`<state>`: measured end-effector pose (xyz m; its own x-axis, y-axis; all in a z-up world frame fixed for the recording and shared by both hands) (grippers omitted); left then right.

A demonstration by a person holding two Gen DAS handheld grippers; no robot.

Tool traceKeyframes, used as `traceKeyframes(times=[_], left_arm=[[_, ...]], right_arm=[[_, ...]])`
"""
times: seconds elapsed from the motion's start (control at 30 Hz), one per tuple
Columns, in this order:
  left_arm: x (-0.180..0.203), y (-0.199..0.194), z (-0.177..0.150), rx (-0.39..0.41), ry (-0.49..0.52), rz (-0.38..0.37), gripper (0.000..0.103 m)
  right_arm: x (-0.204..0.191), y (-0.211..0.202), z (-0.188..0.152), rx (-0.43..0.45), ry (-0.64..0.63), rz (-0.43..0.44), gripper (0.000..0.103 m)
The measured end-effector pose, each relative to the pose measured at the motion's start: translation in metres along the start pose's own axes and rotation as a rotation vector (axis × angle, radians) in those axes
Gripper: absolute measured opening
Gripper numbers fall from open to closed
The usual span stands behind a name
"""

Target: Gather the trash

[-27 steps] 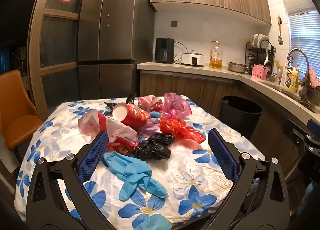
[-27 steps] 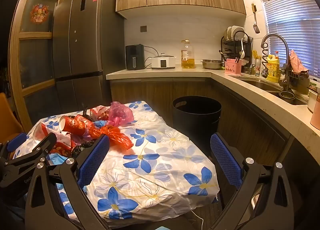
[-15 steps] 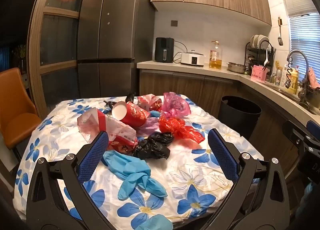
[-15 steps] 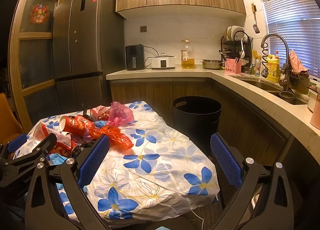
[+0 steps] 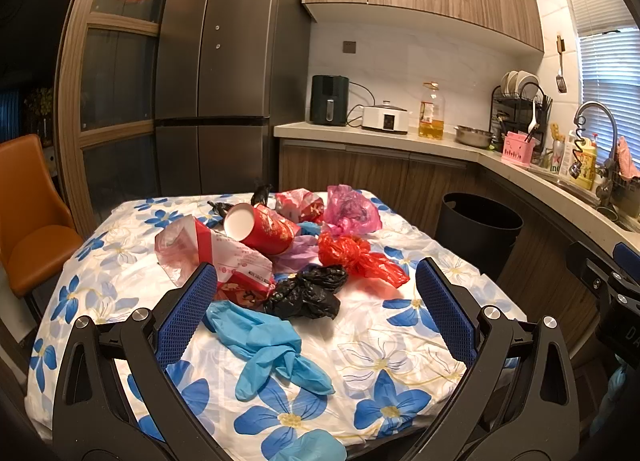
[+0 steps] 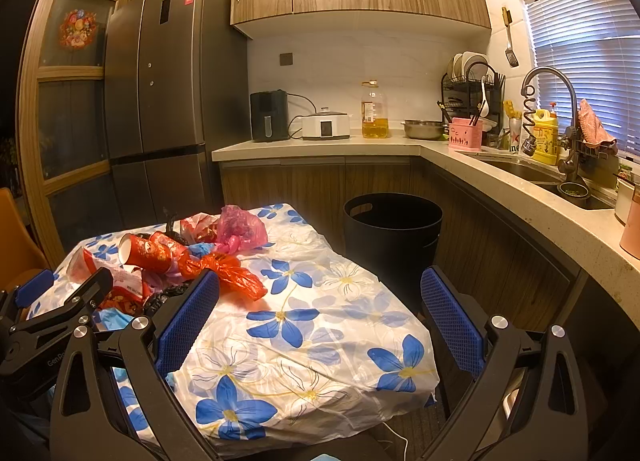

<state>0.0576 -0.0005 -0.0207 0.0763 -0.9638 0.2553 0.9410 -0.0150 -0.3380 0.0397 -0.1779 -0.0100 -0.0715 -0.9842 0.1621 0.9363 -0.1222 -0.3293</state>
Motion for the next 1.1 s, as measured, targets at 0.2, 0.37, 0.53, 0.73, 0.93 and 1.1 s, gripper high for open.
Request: traceKeyframes(times=[0.2,0.37,0.53,0.73,0.93,1.1], left_arm=[[-0.0002,-0.0001,0.0002,-0.001,-0.002,-0.001,0.097],[-0.0014,0.0001,-0.0028,0.000,-0.001,-0.001,0.097],[-0.0016,-0.0003,-0.0020,-0.001,-0.002,-0.001,0.097],[-0.0016,-0.0003,-0.0019,-0.001,-0.003,-0.001,0.097],[-0.0016,-0.0004,-0.0019,-0.001,-0.003,-0.002,0.097],[-0.0030,-0.0015,-0.0009,0.000,-0.004,-0.002,0.097]], right_arm=[[0.0003,-0.0003,0.0002,0.001,-0.001,-0.003,0.098],[0.0003,-0.0006,0.0002,0.001,0.000,-0.001,0.098],[0.0004,-0.0006,0.0008,0.002,0.001,-0.001,0.098],[-0.0003,-0.0002,0.0020,0.003,0.000,-0.001,0.098],[-0.0003,-0.0008,0.0026,0.003,0.000,-0.001,0.098],[-0.0014,-0.0001,0.0021,0.004,0.001,-0.001,0.098]])
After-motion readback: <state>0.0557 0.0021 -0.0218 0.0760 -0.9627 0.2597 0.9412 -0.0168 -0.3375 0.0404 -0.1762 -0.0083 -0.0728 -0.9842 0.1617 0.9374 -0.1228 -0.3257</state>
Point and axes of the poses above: each gripper's, at about its wrist camera, not at the fingertips, and y roughly the way its jaws point, x to its right, z to its top, the point moved 6 cm from there along y, roughly the way its jaws point, and after that the axes turned 13 degrees about -y, right-handed, at the moved point
